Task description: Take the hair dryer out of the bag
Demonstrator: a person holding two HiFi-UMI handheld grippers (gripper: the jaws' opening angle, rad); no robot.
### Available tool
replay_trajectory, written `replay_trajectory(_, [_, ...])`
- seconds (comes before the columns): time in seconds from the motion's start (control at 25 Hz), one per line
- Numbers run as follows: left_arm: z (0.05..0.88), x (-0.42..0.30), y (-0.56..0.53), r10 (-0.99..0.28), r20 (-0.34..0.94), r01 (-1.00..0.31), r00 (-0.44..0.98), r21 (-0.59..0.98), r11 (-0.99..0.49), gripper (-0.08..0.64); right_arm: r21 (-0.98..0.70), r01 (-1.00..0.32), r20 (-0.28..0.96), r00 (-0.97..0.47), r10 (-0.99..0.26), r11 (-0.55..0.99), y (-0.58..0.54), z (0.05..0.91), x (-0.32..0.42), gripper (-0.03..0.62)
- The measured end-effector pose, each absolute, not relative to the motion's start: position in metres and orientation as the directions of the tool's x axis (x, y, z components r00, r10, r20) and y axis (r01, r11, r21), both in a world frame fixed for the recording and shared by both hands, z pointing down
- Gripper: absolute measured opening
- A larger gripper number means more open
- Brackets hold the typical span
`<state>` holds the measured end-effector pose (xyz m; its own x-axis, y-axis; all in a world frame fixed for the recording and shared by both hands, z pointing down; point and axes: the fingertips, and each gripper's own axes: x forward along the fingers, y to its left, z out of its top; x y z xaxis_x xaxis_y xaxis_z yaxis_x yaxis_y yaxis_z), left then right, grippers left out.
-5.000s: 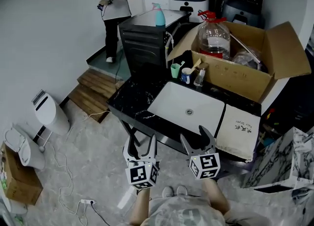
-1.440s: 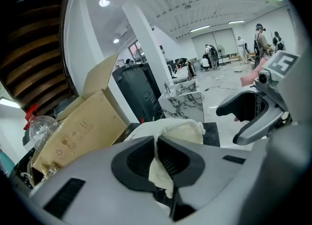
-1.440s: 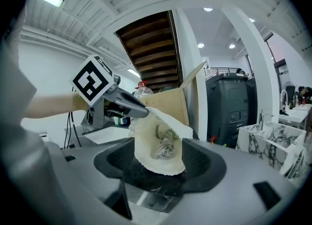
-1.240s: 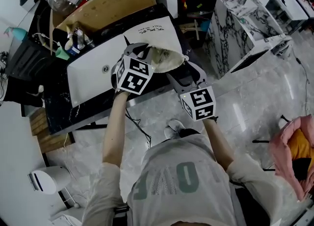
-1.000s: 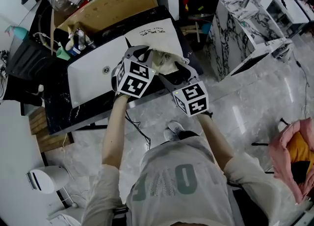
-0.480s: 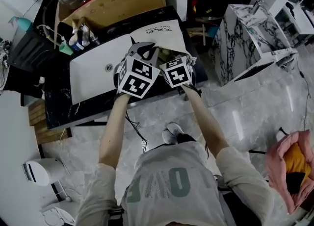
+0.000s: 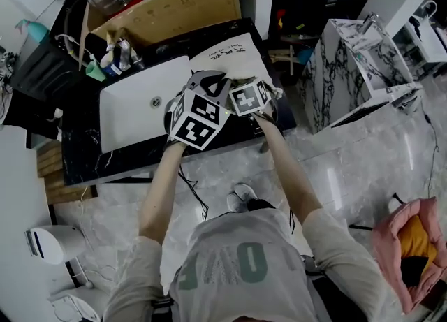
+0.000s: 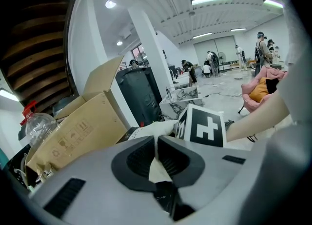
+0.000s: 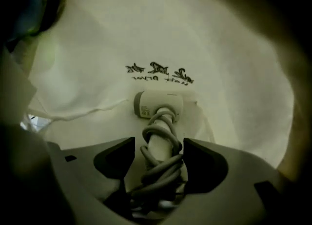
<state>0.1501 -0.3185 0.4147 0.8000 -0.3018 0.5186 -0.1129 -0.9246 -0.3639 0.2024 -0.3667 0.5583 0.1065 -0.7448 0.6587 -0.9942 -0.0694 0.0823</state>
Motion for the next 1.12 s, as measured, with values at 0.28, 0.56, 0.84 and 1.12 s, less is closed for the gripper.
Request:
replay_trajectory(0.28, [0.420,0.156,-0.320,-0.294,0.529,-0.093,0.796,-0.373,-0.923,0.046,0.078,-0.994,0.685,0.106,-0.721,-0.073,-0.373,0.581,0.210,0.304])
replay_trajectory(0.56, [0.425,0.155,-0.328,-0.298,0.532,-0.110,0.792,-0.356,-0.928,0.044,0.079,-0.996,0.703,0.090,-0.706,-0.048,-0.377,0.582,0.211,0.252])
replay_trajectory(0.84, [0.430,0.152,-0.328,-0.302,0.547,-0.113,0.781,-0.352,-0.929,0.044,0.066,-0.997,0.680,0.070,-0.730,-0.035,-0.372,0.575,0.205,0.249])
replay_trajectory(1.12, [0.438,0.154,-0.327,-0.318,0.561,-0.122,0.765,-0.358,-0.925,0.044,0.026,-0.999,0.645,0.031,-0.764,-0.019,-0.343,0.562,0.190,0.249])
